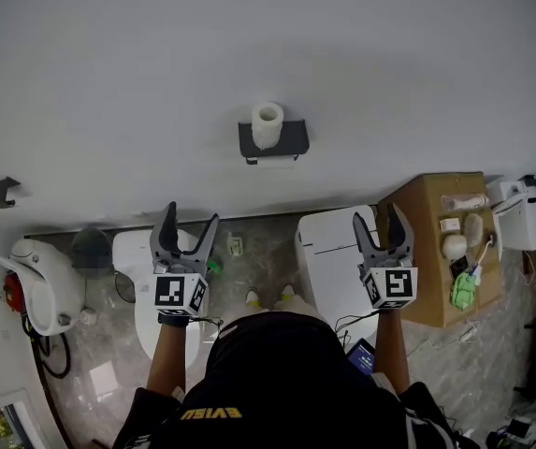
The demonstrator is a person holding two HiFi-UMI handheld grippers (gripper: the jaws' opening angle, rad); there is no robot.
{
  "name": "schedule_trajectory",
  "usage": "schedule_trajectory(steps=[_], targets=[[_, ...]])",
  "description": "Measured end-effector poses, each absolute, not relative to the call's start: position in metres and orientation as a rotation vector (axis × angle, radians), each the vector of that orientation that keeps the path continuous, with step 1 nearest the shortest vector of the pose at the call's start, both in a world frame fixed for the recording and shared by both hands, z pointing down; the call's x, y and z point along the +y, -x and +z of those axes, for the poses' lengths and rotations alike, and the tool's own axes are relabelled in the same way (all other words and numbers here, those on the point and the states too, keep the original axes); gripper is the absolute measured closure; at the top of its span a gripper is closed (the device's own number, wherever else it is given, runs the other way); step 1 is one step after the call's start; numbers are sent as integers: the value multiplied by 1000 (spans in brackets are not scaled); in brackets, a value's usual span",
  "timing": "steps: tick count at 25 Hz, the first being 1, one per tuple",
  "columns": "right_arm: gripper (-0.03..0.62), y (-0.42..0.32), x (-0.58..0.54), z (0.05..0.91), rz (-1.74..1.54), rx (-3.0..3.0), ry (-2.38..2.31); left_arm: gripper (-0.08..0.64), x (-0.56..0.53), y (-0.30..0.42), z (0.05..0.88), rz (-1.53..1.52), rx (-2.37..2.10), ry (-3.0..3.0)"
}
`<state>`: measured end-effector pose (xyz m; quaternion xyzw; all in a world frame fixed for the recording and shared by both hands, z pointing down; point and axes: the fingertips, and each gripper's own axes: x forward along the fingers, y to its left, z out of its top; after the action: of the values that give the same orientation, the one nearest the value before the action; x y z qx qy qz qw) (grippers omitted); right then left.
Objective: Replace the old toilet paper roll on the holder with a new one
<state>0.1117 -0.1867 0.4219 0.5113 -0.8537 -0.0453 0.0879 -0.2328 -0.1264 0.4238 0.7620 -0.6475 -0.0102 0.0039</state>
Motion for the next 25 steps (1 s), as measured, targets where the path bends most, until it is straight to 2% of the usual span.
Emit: schedule_trajectory(steps=[5,25], targets=[[288,-101,-204,433,-2,-2628,-1497,190,-145,234,437,-55,-2037,-2358],[302,-21,-279,519,29,-2613,-1214,190,-196,208,449,-58,-1976,-2406]])
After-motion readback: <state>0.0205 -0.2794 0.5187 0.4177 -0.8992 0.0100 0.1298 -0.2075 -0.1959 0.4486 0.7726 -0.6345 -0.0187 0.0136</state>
